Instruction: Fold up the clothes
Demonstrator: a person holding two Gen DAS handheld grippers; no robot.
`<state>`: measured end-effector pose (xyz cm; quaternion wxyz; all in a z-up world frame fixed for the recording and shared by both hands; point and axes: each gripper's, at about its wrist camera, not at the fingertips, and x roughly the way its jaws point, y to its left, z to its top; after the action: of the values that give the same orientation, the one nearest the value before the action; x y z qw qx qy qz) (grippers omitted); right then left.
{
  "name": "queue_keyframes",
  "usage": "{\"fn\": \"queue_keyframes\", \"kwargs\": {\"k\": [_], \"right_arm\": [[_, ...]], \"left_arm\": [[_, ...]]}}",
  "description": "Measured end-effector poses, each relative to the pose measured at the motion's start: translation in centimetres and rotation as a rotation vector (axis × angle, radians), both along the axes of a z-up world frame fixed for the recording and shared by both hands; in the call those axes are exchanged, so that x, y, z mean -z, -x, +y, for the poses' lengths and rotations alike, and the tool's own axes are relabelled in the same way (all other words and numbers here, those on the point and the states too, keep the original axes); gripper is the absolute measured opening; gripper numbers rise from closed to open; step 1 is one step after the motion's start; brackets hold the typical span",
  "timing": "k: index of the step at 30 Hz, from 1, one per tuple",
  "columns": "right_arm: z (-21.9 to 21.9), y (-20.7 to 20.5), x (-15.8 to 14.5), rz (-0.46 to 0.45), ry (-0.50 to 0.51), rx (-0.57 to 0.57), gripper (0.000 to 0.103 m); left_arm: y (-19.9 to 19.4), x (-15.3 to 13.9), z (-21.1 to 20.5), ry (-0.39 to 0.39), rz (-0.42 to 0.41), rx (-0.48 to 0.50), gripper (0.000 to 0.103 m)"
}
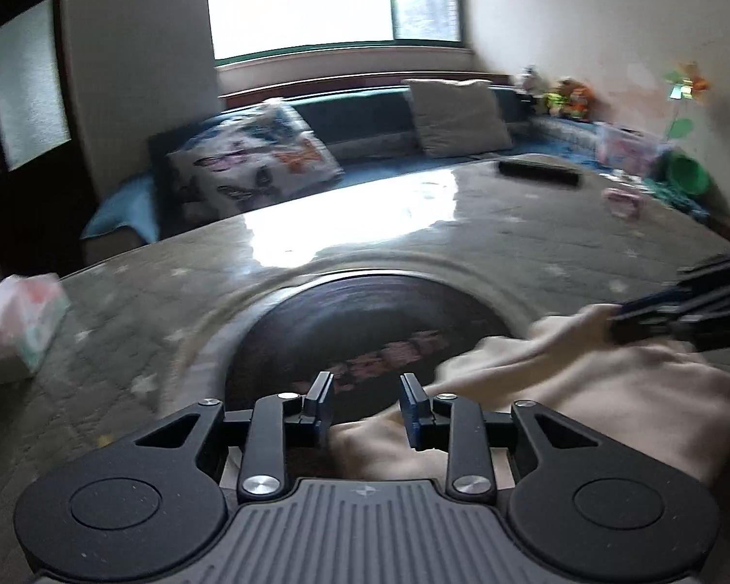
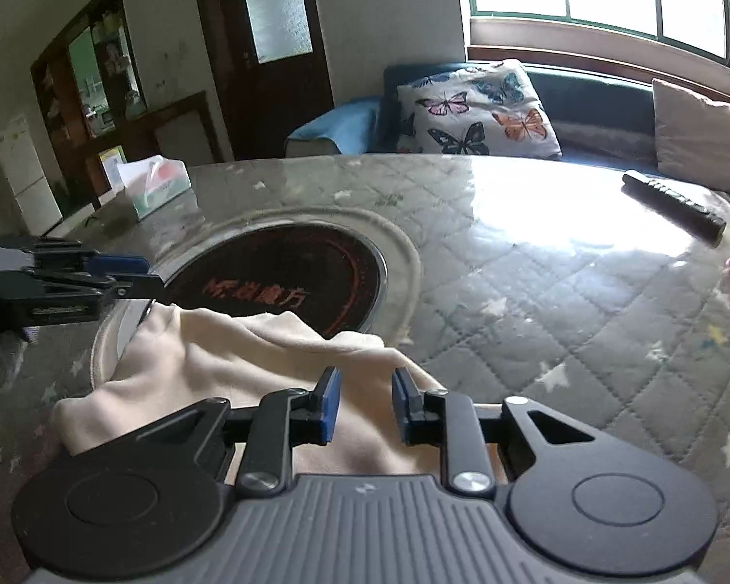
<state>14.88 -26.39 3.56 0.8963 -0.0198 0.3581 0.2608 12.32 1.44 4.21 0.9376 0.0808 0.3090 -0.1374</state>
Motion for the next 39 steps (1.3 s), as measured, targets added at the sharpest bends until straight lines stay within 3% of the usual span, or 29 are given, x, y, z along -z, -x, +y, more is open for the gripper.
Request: {"fn": "queue_keyframes", "kwargs": {"k": [6,14,24,35,39], "right_arm": [[1.8,-1.7,0.8,0.034,-0.003,-0.007,0.017],[2.7,-2.5,2.1,0.042,0.023,0.012,0.016],[1.7,-0.9,1.5,0.005,0.065,0.017,0.016],[-2.4,0.3,1.4,0.006,0.0,0.128,0.013],[-2.8,1.0,1.8,0.011,0.042,0.134,0.013]], "left_arm": [[-1.2,0.8,-3.5,0.025,0.06,0.113,0.027],[-4.0,3.2,-5.0,0.041,0.135,0.081,0.026],[-3.5,3.4,-5.2,0.024,0.111,0.076,0.029],[-2.5,2.8,-4.9,0.027,0.082,0.053,0.029],[-1.1,2.0,-4.3,0.038,0.056,0.044,0.029]]}}
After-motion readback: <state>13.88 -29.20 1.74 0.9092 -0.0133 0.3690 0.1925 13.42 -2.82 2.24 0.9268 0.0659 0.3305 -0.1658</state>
